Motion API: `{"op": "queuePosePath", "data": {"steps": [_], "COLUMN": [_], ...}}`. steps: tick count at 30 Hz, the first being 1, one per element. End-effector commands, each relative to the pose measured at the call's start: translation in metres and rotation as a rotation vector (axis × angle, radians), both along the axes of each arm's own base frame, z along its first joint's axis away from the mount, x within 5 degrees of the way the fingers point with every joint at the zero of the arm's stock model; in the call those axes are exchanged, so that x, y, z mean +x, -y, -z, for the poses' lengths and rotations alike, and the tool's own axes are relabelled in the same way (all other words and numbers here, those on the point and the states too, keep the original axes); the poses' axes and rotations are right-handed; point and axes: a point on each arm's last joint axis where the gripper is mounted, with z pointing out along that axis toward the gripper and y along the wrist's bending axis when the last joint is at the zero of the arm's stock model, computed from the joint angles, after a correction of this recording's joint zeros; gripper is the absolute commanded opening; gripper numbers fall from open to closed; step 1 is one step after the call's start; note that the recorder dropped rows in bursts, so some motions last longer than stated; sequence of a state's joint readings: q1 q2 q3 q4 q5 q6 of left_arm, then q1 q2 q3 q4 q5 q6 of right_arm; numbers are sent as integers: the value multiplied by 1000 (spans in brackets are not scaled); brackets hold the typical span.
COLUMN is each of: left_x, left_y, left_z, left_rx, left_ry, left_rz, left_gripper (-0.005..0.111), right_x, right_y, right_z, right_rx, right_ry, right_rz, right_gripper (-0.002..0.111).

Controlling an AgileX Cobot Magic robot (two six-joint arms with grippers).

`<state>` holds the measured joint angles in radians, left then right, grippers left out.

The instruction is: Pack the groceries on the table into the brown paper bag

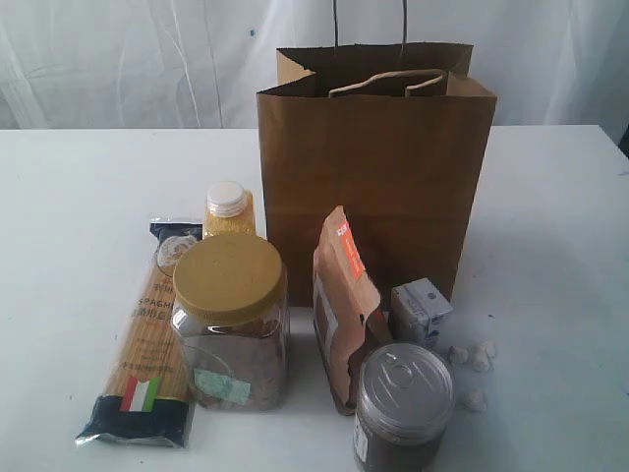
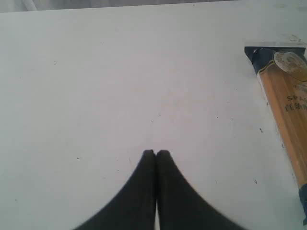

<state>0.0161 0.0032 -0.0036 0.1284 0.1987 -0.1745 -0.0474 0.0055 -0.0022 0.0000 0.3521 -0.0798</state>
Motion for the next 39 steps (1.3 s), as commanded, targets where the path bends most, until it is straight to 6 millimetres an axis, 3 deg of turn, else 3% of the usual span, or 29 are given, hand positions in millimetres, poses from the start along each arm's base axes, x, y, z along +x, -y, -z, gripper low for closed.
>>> {"op": "queuePosePath", "data": {"steps": [1,17,22,31,35,36,37,39], "left_x": [0,0,0,0,0,0,0,0], "left_y": [0,0,0,0,0,0,0,0], "left_z": [1,1,1,1,1,1,1,1], "left_rx": [-4,-4,-4,-4,-4,-4,-4,-4], "left_ry": [-4,-4,-4,-4,-4,-4,-4,-4], "left_rz": [-6,-6,-6,-6,-6,-6,-6,-6], "left_gripper": [0,0,0,0,0,0,0,0], "right_x": [0,0,0,2,3,3,2,-2], "right_y": [0,0,3,2,0,0,1,6], "right_z": [0,0,-3,-9,-20,-28,-34,-51], "right_rx": [-3,-3,-293,-332,-230,-137,-11,444], "right_ry": [12,12,26,92,222,311,384,609], "right_rz": [4,4,-40,-43,-31,-13,7,59], "right_gripper": [0,0,0,0,0,0,0,0]}}
